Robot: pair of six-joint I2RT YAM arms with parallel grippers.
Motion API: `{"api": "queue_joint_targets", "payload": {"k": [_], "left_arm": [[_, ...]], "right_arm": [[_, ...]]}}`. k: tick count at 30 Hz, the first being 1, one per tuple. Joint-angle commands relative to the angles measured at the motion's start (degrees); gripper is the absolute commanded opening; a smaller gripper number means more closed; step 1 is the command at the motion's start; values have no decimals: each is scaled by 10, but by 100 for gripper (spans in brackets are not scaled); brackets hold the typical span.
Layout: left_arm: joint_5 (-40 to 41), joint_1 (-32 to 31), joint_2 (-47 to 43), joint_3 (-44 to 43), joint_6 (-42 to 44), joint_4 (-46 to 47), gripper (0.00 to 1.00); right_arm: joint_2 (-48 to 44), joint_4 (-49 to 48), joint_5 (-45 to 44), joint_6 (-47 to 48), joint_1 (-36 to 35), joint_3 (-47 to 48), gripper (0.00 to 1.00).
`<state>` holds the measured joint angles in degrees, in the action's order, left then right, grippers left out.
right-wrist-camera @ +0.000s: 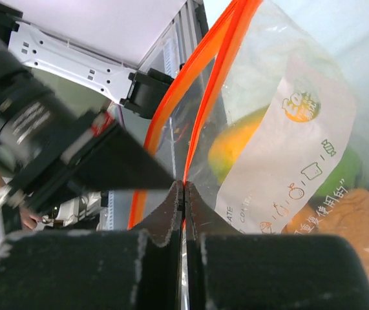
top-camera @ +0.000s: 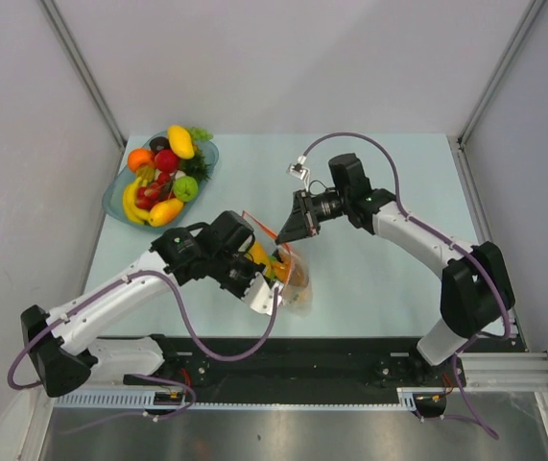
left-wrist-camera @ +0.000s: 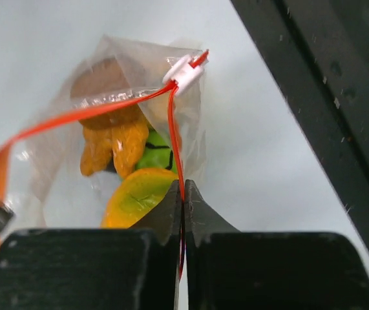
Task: Place the food in the zip-top bag and seal the zipper
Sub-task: Zip the zipper food storage bag at the center of the board.
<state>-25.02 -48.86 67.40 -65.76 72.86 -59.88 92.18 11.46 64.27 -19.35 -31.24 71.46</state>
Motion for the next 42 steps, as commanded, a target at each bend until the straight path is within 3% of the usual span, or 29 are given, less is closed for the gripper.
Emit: {"api": "queue_joint_targets", "payload": {"k": [1, 4, 5, 7, 8, 9, 12, 16, 22, 27, 32, 37, 42], "left_arm": [[-27, -36, -22, -21, -117, 89, 0], [-35, -38, -16, -19, -251, 153, 0], [-33, -38, -11, -17, -282, 162, 0], [-28, -37, -11, 2, -359, 197, 0], [-19, -37, -16, 22, -382, 215, 0], [-14, -37, -29, 33, -403, 233, 0], [5, -37, -40, 57, -478, 308, 0], [3, -37, -18, 47, -537, 353, 0], [-11, -40, 40, 6, -604, 394, 0], [18, -69, 66, -6, -635, 423, 0], [37, -68, 84, -36, -659, 422, 0], [22, -67, 87, -36, -664, 424, 0], [19, -67, 80, -32, -656, 415, 0]], "right_arm": [[9, -42, -16, 5, -25, 48, 0], [14, -36, -23, 6, -32, 69, 22], [14, -29, -11, 6, -28, 82, 49], [6, -1, -8, 19, 11, 88, 65], [-13, 8, -4, 32, 32, 80, 79], [-30, 28, -3, 65, 69, 72, 84], [-101, 63, -2, 113, 148, 26, 86], [-199, 145, -8, 269, 209, -40, 84], [-371, 268, -31, 474, 225, -141, 79], [-473, 218, -56, 483, 210, -214, 67], [-510, 202, -92, 514, 155, -269, 65], [-531, 49, -128, 462, 100, -336, 62], [-528, -33, -195, 434, 51, -372, 59]]}}
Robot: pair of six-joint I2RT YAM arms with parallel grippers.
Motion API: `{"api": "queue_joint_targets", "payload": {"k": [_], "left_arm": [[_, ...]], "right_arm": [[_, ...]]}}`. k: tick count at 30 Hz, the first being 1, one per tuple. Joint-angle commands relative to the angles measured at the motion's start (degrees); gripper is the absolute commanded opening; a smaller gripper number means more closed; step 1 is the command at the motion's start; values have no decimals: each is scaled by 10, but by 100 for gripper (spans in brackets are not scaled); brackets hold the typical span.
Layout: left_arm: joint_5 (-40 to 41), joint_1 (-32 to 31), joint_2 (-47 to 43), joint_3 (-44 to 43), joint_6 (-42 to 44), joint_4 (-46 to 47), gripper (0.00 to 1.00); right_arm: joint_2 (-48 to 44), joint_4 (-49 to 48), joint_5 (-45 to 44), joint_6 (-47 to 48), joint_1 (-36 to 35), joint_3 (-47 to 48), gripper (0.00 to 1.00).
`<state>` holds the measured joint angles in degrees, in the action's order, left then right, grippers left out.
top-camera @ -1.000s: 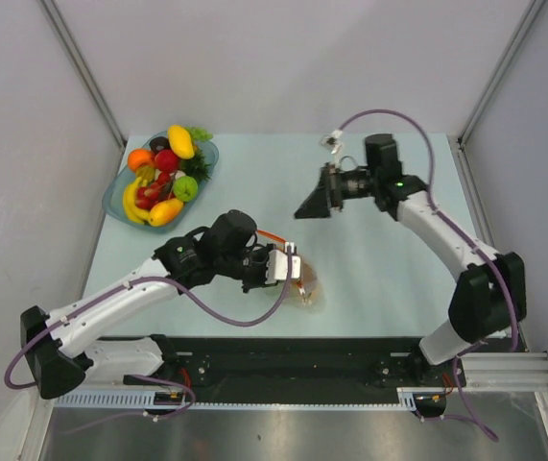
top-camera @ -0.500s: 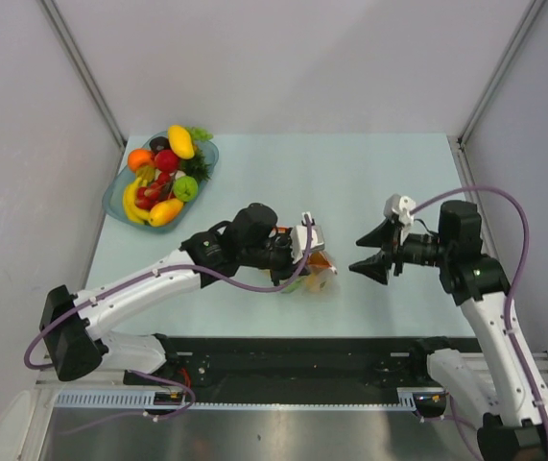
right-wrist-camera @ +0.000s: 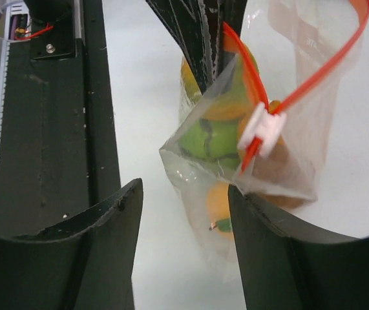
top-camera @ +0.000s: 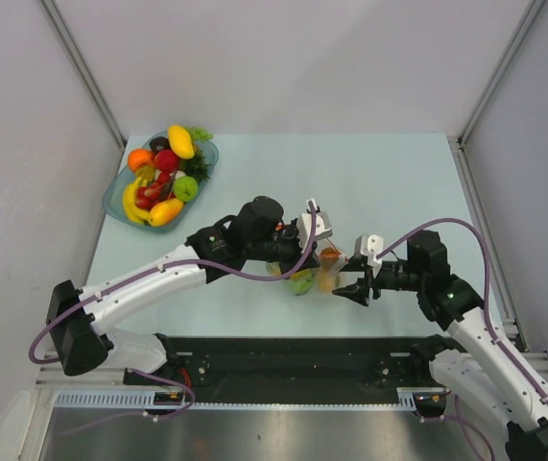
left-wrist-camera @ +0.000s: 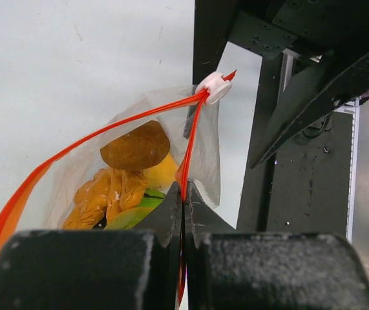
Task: Place the food in the zip-top bag and seal the zipper
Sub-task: Zip the zipper food storage bag at the center of the board.
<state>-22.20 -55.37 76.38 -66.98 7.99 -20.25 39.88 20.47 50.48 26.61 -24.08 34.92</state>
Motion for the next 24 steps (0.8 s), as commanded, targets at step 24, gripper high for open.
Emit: {"api": "queue_joint_targets", "payload": {"k": [24], "left_arm": [[-26, 6, 11, -25, -11, 21, 0]], "right_arm": [[10, -97, -32, -71, 32, 46, 74]]}}
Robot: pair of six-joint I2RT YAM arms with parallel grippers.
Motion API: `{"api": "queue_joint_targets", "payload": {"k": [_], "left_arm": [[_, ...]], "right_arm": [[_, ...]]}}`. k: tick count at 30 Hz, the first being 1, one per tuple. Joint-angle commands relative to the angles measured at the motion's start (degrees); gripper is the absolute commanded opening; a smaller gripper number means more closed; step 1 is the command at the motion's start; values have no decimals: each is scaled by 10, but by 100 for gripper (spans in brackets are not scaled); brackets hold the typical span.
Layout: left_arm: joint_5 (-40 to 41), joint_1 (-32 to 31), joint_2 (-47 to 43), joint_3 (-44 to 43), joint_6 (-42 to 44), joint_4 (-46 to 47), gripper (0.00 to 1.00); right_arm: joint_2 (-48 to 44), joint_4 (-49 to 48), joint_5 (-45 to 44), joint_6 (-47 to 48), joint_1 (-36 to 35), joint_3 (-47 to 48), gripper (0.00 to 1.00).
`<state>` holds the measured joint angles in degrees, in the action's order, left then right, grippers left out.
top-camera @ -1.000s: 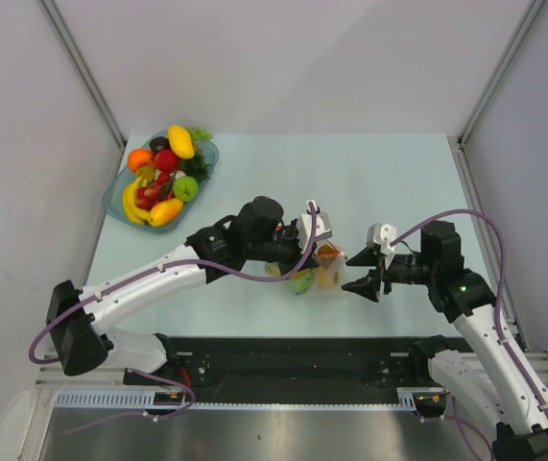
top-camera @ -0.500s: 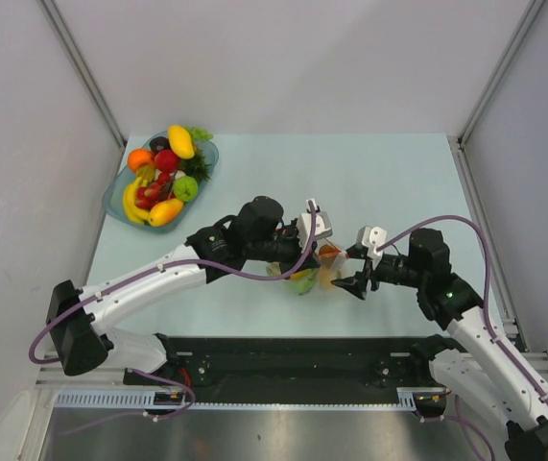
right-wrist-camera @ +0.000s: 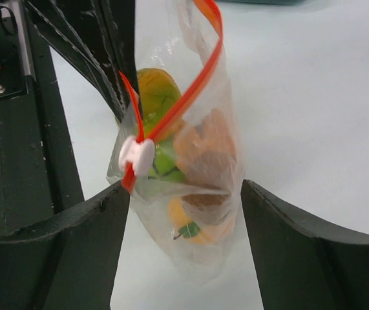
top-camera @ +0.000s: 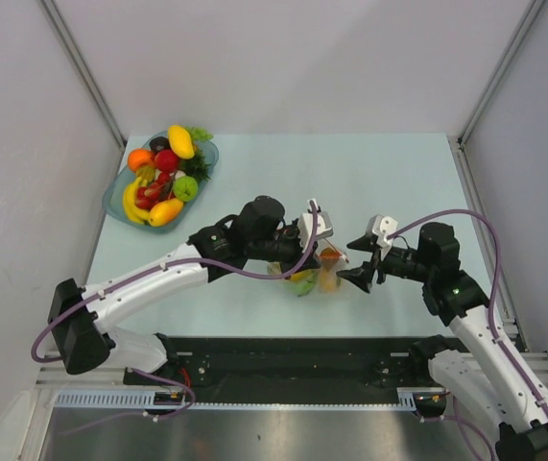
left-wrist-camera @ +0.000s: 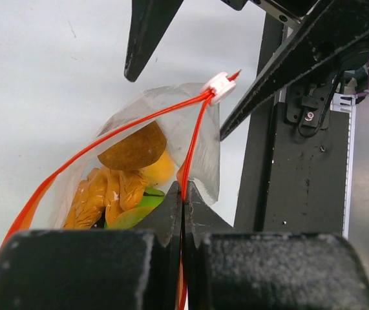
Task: Place the food in the zip-top bag and seal the zipper
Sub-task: Zip the zipper food storage bag at the center of the board.
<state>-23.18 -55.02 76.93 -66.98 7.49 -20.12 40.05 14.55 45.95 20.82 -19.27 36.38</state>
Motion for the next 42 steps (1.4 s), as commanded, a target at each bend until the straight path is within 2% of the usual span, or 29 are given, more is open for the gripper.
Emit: {"api": "queue_joint_targets", "payload": {"k": [1, 4, 5, 7, 8, 10, 11, 15, 16, 18, 19, 22, 25, 27, 33, 42], "left_arm": [[-16, 3, 6, -25, -7, 20, 0], [-19, 3, 10, -30, -7, 21, 0], [-19, 4, 11, -30, -7, 21, 0], [-17, 5, 12, -32, -8, 20, 0], [-17, 6, 12, -32, -10, 20, 0], [-20, 15, 13, -33, -17, 19, 0], [-22, 18, 14, -34, -19, 19, 0], [-20, 28, 4, -40, 3, 13, 4], [-20, 28, 1, -40, 24, 10, 9], [-27, 28, -9, -51, 53, 5, 24], [-37, 28, -11, -57, 87, 2, 36], [-53, 28, -9, -89, 137, -6, 49], [-61, 21, 0, -114, 203, -12, 54], [-60, 17, 8, -122, 226, -2, 56], [-107, 5, 66, -170, 267, -59, 51], [-115, -10, 102, -192, 275, -61, 45]], "right_arm": [[9, -43, 12, -13, -19, 33, 74], [9, -54, 3, -11, -33, 33, 69], [11, -53, 1, -10, -34, 33, 58], [18, -44, 0, 0, -35, 36, 46], [20, -40, -1, 3, -35, 37, 35], [19, -35, -3, 10, -34, 34, 25], [18, -34, -3, 12, -33, 33, 16], [13, -29, -7, 20, -31, 29, 3], [12, -29, -8, 20, -31, 30, 0], [12, -32, -5, 20, -30, 30, 0], [11, -35, -4, 19, -30, 29, 0], [12, -46, 0, 11, -29, 26, 0], [11, -54, 3, 9, -30, 26, 0], [10, -55, 4, 12, -31, 25, 0], [7, -58, 5, 14, -32, 23, 0], [7, -66, 4, 14, -36, 17, 0]]}}
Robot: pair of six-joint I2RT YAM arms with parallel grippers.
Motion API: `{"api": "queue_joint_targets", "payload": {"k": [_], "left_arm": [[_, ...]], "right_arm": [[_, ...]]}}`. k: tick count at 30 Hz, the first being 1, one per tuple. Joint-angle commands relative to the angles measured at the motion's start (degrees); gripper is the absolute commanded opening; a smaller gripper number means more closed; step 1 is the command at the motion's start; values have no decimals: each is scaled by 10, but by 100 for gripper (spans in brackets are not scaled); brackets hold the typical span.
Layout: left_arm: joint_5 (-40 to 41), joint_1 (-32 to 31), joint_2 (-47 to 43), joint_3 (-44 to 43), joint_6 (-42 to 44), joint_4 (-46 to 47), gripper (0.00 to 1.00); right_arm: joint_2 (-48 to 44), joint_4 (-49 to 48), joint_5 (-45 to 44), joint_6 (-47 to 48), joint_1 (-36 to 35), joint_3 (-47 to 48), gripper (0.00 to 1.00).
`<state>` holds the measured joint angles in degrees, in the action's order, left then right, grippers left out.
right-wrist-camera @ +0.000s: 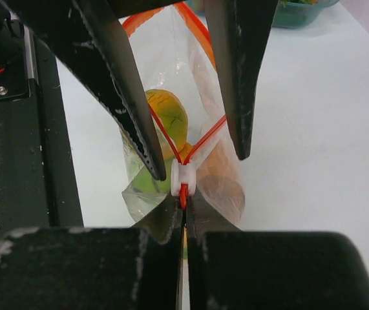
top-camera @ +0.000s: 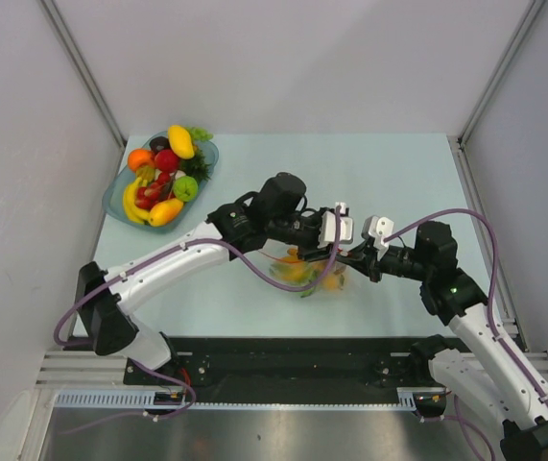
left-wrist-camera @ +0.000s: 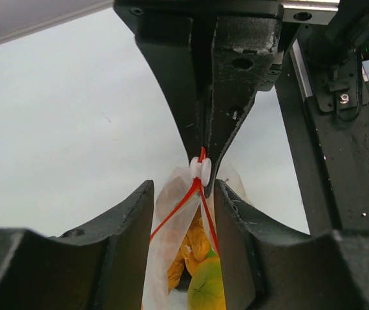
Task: Place the food in the zip-top bag and seal the zipper
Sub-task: Zip the zipper food storage bag at the center of the board.
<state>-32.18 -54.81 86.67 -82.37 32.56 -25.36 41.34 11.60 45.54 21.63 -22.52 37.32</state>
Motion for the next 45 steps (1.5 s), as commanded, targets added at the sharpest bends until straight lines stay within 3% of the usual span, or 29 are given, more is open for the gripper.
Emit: {"api": "queue_joint_targets", "payload": {"k": [1, 8, 12, 15, 32, 45], "left_arm": [[-23, -14, 8, -39, 24, -7, 45], [-31, -13, 18, -45, 14, -7, 29], [-24, -12, 17, -40, 14, -23, 7], [-9, -3, 12, -27, 19, -43, 2], [36, 89, -69, 63, 59, -120, 1], [67, 195, -164, 131, 114, -176, 0]], "right_arm": [[-6, -39, 10, 6, -5, 6, 0], [-8, -40, 3, 6, -11, 3, 0], [-10, -39, 2, 6, -10, 4, 0], [-18, -37, 2, 5, -8, 2, 0], [-28, -52, 33, -26, 69, -3, 0], [-29, -18, 48, 13, 117, 1, 0]]}}
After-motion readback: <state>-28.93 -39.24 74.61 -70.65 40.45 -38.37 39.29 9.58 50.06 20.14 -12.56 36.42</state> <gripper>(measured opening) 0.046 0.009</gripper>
